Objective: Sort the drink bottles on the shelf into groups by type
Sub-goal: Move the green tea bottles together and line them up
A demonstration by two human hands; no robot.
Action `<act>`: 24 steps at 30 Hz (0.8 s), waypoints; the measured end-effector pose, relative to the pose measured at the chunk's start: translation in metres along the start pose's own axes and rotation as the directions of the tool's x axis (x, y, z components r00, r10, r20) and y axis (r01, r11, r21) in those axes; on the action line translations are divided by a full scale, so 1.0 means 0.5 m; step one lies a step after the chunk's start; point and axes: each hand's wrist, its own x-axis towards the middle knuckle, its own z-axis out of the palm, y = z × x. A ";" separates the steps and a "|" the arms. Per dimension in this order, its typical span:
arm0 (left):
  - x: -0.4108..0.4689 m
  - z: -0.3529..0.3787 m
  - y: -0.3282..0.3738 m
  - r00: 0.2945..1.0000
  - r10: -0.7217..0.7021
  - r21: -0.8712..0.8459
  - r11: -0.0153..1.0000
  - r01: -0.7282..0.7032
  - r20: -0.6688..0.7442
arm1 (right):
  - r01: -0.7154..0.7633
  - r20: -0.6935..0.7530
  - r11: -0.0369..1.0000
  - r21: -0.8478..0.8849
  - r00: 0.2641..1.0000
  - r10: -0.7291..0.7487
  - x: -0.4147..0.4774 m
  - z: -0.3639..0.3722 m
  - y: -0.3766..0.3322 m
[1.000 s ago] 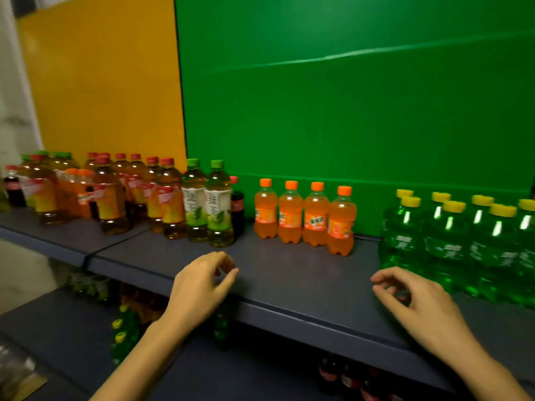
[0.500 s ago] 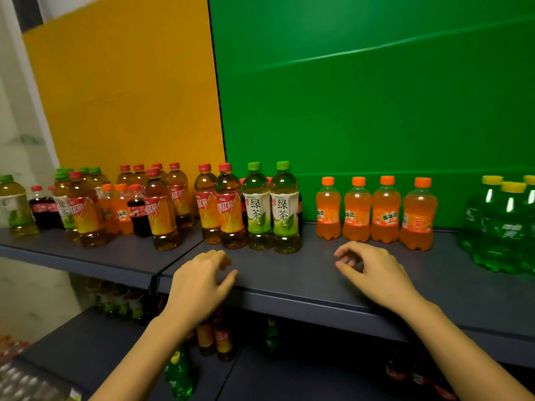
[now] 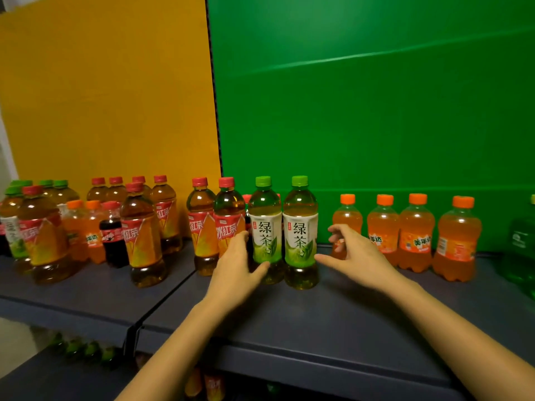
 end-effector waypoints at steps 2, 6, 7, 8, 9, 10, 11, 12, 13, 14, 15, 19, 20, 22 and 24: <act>0.010 0.021 -0.006 1.000 0.008 -0.076 0.997 -0.008 0.001 | -0.022 0.018 0.997 0.077 1.000 0.021 0.022 0.015 -0.007; 0.020 0.054 -0.009 1.000 0.024 -0.216 0.976 -0.021 0.013 | -0.067 0.022 0.965 0.254 0.998 0.063 0.050 0.042 -0.022; 0.024 0.062 -0.009 1.000 0.016 -0.236 0.972 -0.012 0.018 | -0.076 0.019 0.957 0.279 0.997 0.074 0.053 0.048 -0.025; 0.028 0.070 -0.011 1.000 0.006 -0.253 0.967 0.001 0.027 | -0.084 0.018 0.950 0.300 0.996 0.082 0.056 0.053 -0.029; 0.032 0.077 -0.013 0.999 -0.008 -0.269 0.963 0.018 0.035 | -0.091 0.021 0.943 0.321 0.996 0.089 0.058 0.058 -0.032; 0.036 0.083 -0.017 0.999 -0.024 -0.282 0.959 0.035 0.042 | -0.095 0.022 0.936 0.340 0.995 0.093 0.059 0.063 -0.036; 0.040 0.090 -0.020 0.998 -0.038 -0.292 0.955 0.049 0.042 | -0.097 0.020 0.931 0.353 0.995 0.096 0.059 0.068 -0.039; 0.044 0.095 -0.023 0.998 -0.051 -0.301 0.952 0.058 0.034 | -0.099 0.014 0.928 0.359 0.995 0.100 0.059 0.075 -0.041; 0.046 0.101 -0.025 0.998 -0.062 -0.303 0.951 0.065 0.017 | -0.107 0.012 0.928 0.358 0.994 0.110 0.058 0.082 -0.043; 0.048 0.105 -0.024 0.997 -0.072 -0.296 0.953 0.068 -0.005 | -0.123 0.014 0.925 0.360 0.992 0.126 0.059 0.090 -0.043; 0.049 0.108 -0.024 0.997 -0.079 -0.286 0.956 0.068 -0.027 | -0.143 0.017 0.919 0.367 0.989 0.147 0.059 0.099 -0.043; 0.051 0.109 -0.019 0.994 -0.089 -0.288 0.955 0.067 -0.064 | -0.187 0.003 0.881 0.435 0.978 0.207 0.061 0.120 -0.037; 0.051 0.107 -0.018 0.993 -0.101 -0.303 0.950 0.077 -0.064 | -0.202 0.007 0.870 0.449 0.975 0.222 0.062 0.120 -0.032; 0.051 0.101 -0.014 0.988 -0.143 -0.335 0.935 0.114 -0.061 | -0.223 0.027 0.850 0.478 0.971 0.239 0.059 0.114 -0.024; 0.050 0.098 -0.010 0.984 -0.169 -0.367 0.920 0.141 -0.047 | -0.228 0.046 0.822 0.522 0.970 0.239 0.050 0.106 -0.016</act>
